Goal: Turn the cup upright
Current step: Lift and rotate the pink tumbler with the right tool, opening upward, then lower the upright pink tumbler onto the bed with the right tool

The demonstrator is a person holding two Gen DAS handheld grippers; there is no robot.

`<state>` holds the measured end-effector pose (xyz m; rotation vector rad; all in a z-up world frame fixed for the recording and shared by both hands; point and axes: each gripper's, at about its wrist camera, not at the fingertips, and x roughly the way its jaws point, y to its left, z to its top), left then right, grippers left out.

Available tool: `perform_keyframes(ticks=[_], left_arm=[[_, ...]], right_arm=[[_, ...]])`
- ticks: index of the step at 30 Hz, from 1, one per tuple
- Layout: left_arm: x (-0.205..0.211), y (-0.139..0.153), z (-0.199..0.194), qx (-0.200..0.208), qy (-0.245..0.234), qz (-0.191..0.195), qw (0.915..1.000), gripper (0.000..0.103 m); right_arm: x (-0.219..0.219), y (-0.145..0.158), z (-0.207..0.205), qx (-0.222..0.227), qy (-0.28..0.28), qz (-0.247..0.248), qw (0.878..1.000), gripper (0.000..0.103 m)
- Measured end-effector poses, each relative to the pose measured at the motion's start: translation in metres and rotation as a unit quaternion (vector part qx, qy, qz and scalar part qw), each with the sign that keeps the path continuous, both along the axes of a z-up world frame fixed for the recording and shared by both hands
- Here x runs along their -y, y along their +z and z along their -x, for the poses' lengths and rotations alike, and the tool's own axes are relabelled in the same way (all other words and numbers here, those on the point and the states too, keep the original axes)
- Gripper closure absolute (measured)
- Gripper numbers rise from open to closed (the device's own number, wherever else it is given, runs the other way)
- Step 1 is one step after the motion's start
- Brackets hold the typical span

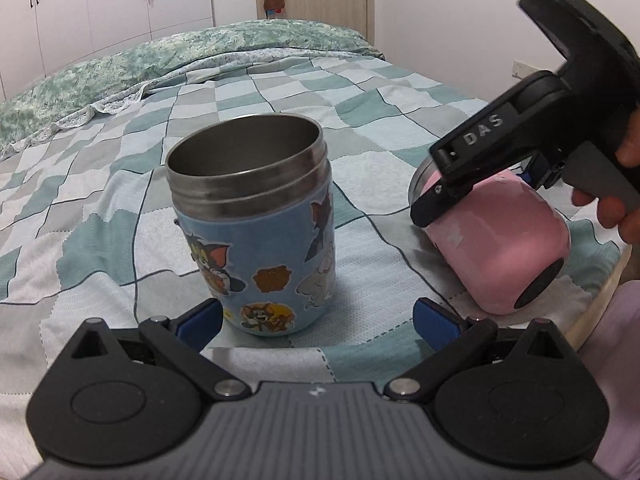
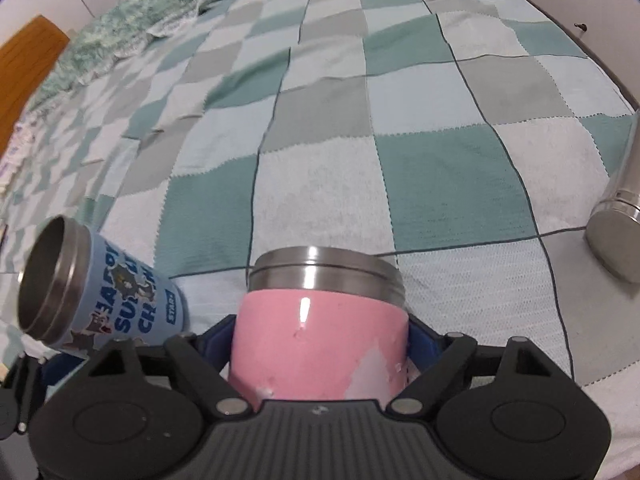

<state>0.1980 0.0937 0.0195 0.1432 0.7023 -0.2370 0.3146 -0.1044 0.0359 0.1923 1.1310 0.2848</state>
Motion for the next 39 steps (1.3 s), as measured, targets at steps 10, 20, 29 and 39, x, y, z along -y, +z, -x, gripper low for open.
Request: perform_keyframes(ticks=[10, 20, 29, 39], left_arm=[[0.004, 0.008, 0.017, 0.011, 0.008, 0.016, 0.9998, 0.0], [0.004, 0.017, 0.031, 0.029, 0.044, 0.049, 0.9974, 0.0], [0.008, 0.011, 0.034, 0.039, 0.073, 0.058, 0.9949, 0.0], [0.02, 0.002, 0.033, 0.045, 0.078, 0.033, 0.9954, 0.0]], right_arm=[[0.033, 0.041, 0.075, 0.204, 0.027, -0.045, 0.978, 0.02], [0.04, 0.054, 0.105, 0.396, 0.026, 0.0, 0.918, 0.02], [0.029, 0.012, 0.103, 0.423, 0.028, 0.017, 0.906, 0.02], [0.025, -0.02, 0.098, 0.425, 0.035, 0.029, 0.904, 0.02]])
